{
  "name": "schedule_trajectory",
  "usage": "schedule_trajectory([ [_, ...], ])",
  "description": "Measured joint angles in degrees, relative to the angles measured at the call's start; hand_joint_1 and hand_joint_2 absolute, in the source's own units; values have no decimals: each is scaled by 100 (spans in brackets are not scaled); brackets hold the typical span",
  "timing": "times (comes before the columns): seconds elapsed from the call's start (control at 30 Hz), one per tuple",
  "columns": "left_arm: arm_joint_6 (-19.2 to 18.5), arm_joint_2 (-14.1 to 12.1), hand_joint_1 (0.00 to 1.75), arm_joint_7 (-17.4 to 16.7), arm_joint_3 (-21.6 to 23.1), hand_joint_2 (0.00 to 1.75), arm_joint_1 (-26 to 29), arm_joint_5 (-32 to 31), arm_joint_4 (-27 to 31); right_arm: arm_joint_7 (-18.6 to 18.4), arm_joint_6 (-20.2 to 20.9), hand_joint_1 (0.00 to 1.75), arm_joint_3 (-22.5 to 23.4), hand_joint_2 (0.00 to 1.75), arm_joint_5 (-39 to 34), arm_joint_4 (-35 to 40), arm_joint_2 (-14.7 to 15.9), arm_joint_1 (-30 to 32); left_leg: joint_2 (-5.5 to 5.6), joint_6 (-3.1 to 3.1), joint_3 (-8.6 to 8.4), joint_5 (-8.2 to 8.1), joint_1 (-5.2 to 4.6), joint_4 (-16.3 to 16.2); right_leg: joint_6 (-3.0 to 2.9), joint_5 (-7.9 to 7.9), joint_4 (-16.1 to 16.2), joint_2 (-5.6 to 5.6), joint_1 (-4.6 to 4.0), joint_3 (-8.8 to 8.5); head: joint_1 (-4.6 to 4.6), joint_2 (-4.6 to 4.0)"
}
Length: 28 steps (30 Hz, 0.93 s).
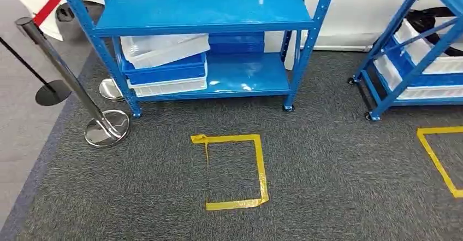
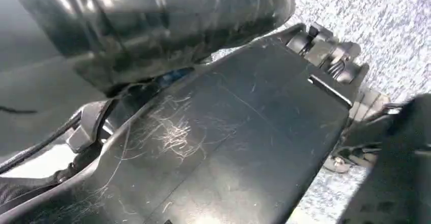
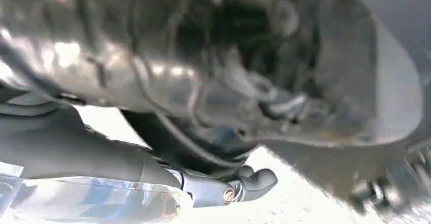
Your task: Take the parts from the cabinet and place them on the table.
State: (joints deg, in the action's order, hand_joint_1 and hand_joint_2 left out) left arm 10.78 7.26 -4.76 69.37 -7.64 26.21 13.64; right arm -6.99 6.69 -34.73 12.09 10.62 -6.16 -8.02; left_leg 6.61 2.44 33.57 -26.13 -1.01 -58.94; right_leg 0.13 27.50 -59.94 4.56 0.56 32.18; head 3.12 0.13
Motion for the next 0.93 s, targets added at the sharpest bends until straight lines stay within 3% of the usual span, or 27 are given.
schedule_trajectory([
  [0.07,0,2,0,0,24,0,-2,0,0,0,4,0,24,0,0,0,-4,-2,102,-46,32,25,42,24,-7,21,13,-86,-19,-17,2,0],
  [0.1,0,2,0,0,44,0,5,-2,0,2,2,0,29,0,0,0,-7,-15,156,-80,29,38,57,55,-32,23,17,-135,-34,-23,5,0],
  [0.13,0,-2,0,0,53,0,2,-2,0,9,-2,0,33,0,0,2,-18,-25,198,-115,71,30,20,47,-81,-8,80,-210,12,-73,9,0],
  [0.17,2,2,0,-2,61,0,0,-2,0,2,-11,0,42,0,0,2,-17,-29,-123,-126,81,-52,9,-70,-112,-26,125,-277,8,-110,16,0],
  [0.2,4,0,0,-22,83,0,-15,0,-2,4,-9,0,48,0,0,2,-20,-8,-399,-164,215,-230,7,-347,-143,-30,148,-346,-1,-127,81,0],
  [0.23,7,-9,0,-17,90,0,-31,-2,-7,4,-4,0,51,0,0,2,-20,15,-493,-192,428,-438,17,-779,-157,-22,147,-437,-12,-127,70,0],
  [0.27,15,-13,0,-17,92,175,-45,-9,-9,4,-4,0,53,175,0,0,-15,21,-533,-214,636,-604,21,-1197,-169,-11,144,-521,-14,-131,84,0],
  [0.3,20,-18,0,-17,94,175,-59,-7,-9,0,-2,0,55,175,0,0,-11,21,-544,-232,803,-692,26,-1525,-175,4,144,-611,-15,-137,77,0],
  [0.33,79,-24,0,-46,96,175,-62,55,-11,-37,-57,0,57,175,-15,0,-7,27,-548,-245,870,-659,32,-1645,-175,21,143,-691,-15,-150,77,0],
  [0.37,212,-31,0,-163,94,175,-50,283,-13,-169,-296,0,70,175,-66,0,-2,38,-561,-248,795,-493,43,-1481,-174,40,143,-774,-16,-171,81,0],
  [0.43,286,-57,0,-262,-21,175,53,603,-35,-251,-764,0,170,175,-168,19,2,56,-692,-219,360,6,47,-614,-158,94,143,-897,-16,-249,81,0],
  [0.47,284,-68,0,-273,-107,175,110,614,-46,-256,-837,0,219,175,-190,44,7,74,-842,-194,167,176,44,-237,-142,120,144,-934,-20,-285,81,0],
  [0.5,271,-90,0,-269,-246,175,195,560,-63,-249,-874,0,310,175,-223,83,37,94,-1088,-180,48,63,-36,-41,-109,155,142,-976,-57,-302,79,0],
  [0.53,241,-109,0,-269,-371,175,244,499,-68,-225,-879,0,391,175,-256,118,52,107,-1041,-107,12,37,-48,76,-74,177,124,-1024,-71,-296,86,0],
  [0.63,145,-149,0,-197,-729,175,463,247,-74,-144,-874,0,643,175,-334,219,83,158,-848,-23,11,42,-28,110,8,218,159,-1215,-85,-370,64,0],
  [0.67,101,-151,0,-197,-856,175,498,180,-74,-133,-872,0,726,175,-359,243,109,192,-801,11,-33,67,20,150,56,284,97,-1021,-43,-353,73,0],
  [0.7,76,-162,0,-181,-969,175,520,109,-74,-105,-865,0,781,175,-385,249,122,250,-756,21,-45,64,30,159,79,402,-101,-747,-41,-268,44,0],
  [0.73,26,-166,0,-153,-1110,175,522,7,-70,-70,-857,0,857,175,-415,262,148,337,-702,62,-42,60,33,158,87,605,-497,-602,-31,-66,29,0],
  [0.77,-15,-166,0,-129,-1244,175,525,-75,-57,-48,-852,0,934,175,-439,264,173,414,-643,79,-44,55,33,157,97,801,-970,-538,-22,182,27,0],
  [0.8,-57,-168,0,-109,-1380,0,531,-158,-35,-26,-837,0,1004,175,-472,264,190,493,-589,87,-47,49,33,155,105,912,-1346,-524,-17,400,24,0],
  [0.83,-85,-173,0,-94,-1524,0,543,-241,2,22,-833,0,1107,175,-514,269,214,569,-528,89,-51,47,33,149,109,900,-1543,-524,-9,545,22,0],
  [0.87,-127,-184,0,-74,-1700,0,554,-334,54,53,-826,0,1206,175,-533,273,238,600,-501,88,-64,39,37,144,114,742,-1456,-524,1,550,22,0],
  [0.9,-153,-192,0,-59,-1837,0,554,-400,102,61,-824,0,1265,175,-557,273,249,622,-466,81,-77,29,41,137,115,541,-1218,-523,8,465,20,0],
  [0.93,-181,-201,0,-33,-2006,0,545,-481,172,85,-819,0,1327,175,-590,271,262,676,-422,66,-98,13,52,120,115,225,-728,-519,17,260,22,0],
])
